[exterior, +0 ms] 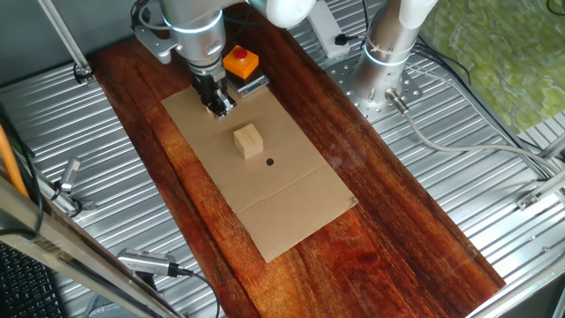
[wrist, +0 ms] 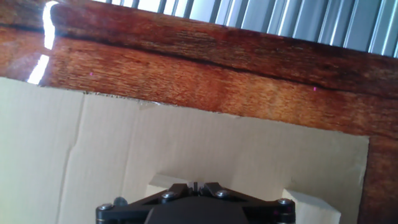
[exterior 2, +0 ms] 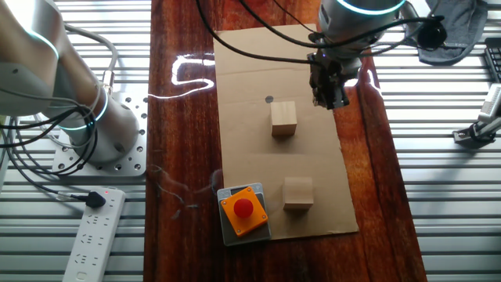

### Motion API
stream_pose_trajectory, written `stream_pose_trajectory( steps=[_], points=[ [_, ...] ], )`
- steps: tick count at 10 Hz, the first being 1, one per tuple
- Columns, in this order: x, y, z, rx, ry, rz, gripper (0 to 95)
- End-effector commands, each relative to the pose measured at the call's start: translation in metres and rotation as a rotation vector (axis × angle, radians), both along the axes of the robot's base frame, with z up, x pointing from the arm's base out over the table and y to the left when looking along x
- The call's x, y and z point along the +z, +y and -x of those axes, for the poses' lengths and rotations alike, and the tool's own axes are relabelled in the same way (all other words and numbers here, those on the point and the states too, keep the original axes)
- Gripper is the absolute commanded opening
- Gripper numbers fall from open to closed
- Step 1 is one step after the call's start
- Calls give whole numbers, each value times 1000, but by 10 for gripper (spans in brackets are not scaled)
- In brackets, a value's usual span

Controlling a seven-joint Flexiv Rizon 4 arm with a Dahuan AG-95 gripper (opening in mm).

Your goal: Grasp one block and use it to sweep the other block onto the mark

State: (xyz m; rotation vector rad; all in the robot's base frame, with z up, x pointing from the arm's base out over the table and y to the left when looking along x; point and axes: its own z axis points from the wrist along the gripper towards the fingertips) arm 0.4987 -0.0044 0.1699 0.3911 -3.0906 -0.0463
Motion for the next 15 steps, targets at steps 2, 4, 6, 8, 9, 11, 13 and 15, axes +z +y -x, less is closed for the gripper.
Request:
stream_pose_trajectory(
  steps=[2, 4, 6, 8, 9, 11, 13, 15],
  points=[
    [-7, -40, 16, -1, 5, -54, 0],
    [-12, -71, 27, -1, 5, -64, 0],
    [-12, -102, 30, 11, 14, -63, 0],
    [-15, -126, 31, 20, 22, -26, 0],
    [-17, -134, 31, 22, 23, -13, 0],
    [-24, -150, 32, 16, 22, -4, 0],
    [-36, -149, 29, 18, 21, 6, 0],
    [-40, -148, 29, 18, 20, 5, 0]
  ],
)
